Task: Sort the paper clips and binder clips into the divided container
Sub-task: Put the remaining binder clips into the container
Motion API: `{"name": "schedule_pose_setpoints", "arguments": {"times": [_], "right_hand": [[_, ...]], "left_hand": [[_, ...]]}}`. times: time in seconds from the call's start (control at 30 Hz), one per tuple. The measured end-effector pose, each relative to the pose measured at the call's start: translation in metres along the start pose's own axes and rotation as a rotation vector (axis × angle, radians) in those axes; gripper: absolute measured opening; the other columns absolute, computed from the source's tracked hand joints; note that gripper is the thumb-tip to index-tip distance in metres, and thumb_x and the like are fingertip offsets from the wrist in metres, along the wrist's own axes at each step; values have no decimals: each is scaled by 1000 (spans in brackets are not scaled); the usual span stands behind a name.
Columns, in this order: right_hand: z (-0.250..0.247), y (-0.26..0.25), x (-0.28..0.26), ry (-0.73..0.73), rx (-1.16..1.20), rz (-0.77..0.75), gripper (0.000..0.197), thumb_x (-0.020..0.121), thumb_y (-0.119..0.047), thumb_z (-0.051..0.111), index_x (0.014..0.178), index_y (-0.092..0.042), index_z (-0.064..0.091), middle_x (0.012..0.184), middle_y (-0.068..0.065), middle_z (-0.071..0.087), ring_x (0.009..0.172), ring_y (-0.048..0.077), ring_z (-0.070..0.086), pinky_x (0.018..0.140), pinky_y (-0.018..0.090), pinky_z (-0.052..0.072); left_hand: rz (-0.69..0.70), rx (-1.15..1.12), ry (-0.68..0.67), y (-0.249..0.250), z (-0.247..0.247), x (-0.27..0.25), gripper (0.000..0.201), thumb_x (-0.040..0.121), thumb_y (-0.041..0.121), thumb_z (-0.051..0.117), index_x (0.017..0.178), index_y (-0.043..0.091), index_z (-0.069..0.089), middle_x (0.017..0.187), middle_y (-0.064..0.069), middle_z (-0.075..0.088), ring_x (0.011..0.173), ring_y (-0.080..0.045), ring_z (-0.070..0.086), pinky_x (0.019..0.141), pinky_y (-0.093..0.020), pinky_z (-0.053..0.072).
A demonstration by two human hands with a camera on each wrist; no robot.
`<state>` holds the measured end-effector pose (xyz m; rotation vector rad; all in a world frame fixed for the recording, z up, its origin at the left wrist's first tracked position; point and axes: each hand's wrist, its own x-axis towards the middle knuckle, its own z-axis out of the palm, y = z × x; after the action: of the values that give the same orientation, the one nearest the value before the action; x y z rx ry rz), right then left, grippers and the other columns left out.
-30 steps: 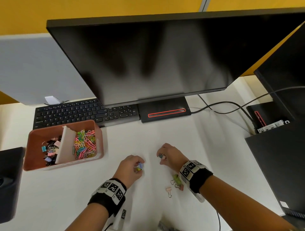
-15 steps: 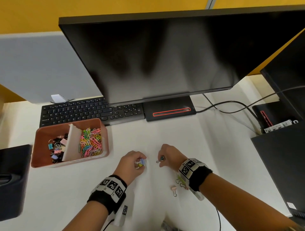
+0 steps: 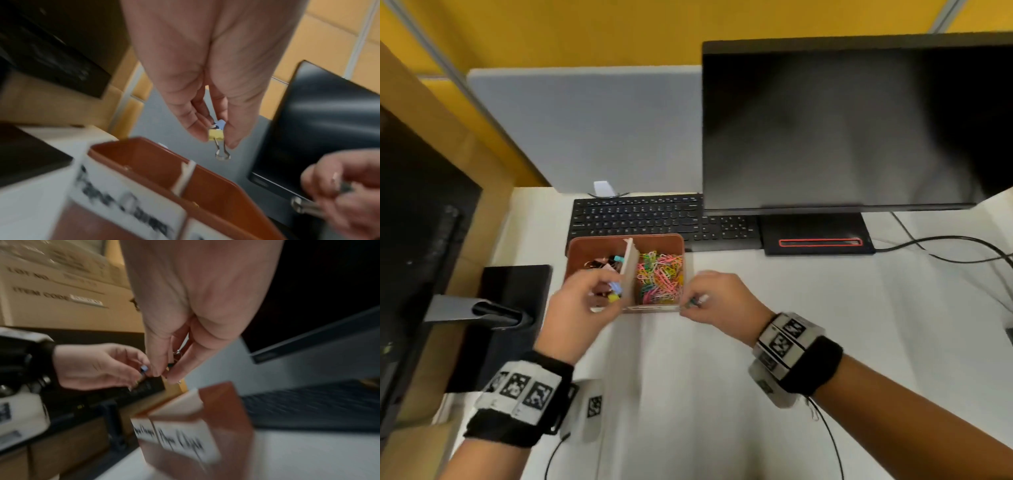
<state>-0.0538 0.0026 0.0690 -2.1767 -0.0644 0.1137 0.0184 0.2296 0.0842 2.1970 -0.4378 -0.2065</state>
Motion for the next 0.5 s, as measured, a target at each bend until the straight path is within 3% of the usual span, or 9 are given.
{"name": "schedule_pose_setpoints", "arguments": {"times": [0.07,0.13,0.2,0.3,0.4,0.5], "right_hand": [[19,-36,42,11,-4,-101,5,74,-11,74,77,-14,71,78,-1,65,72,13,58,72,26,49],[41,-60,81,11,-7,-100,10,75,-13,74,85,-13,72,88,3,65,78,18,60,80,35,52],[58,-72,106,-51,31,-11,28,75,-14,74,102,-11,67,105,8,60,91,23,61,88,42,51],[58,-68,108,-70,68,73,47,78,-19,72,122,-17,56,123,4,51,105,21,57,97,38,48],[27,-42,73,-5,76,88,28,83,-27,67,110,-21,61,112,-5,54,90,11,59,87,29,51],[-18,3,11,71,-20,133,14,84,-26,66,95,-19,66,97,-5,59,74,6,54,79,26,48]], "left_hand": [[-73,64,36,-18,-21,15,31,71,-1,74,90,22,65,96,-1,65,78,-6,61,71,-5,48],[-122,112,38,-33,-30,30,32,75,0,70,98,21,65,102,-2,66,83,-4,61,76,-5,45],[-140,181,38,-44,-35,37,37,80,-3,63,110,17,63,112,-5,65,95,-11,61,89,-17,43],[-105,194,43,-42,-37,35,42,83,-8,52,117,15,59,118,-5,60,105,-18,59,97,-28,42],[-23,155,1,-23,-28,23,37,84,-3,54,117,16,58,114,0,59,97,-12,60,89,-26,46],[52,61,-93,0,2,10,31,84,3,58,103,27,61,105,5,61,87,-1,60,76,-17,46]]}}
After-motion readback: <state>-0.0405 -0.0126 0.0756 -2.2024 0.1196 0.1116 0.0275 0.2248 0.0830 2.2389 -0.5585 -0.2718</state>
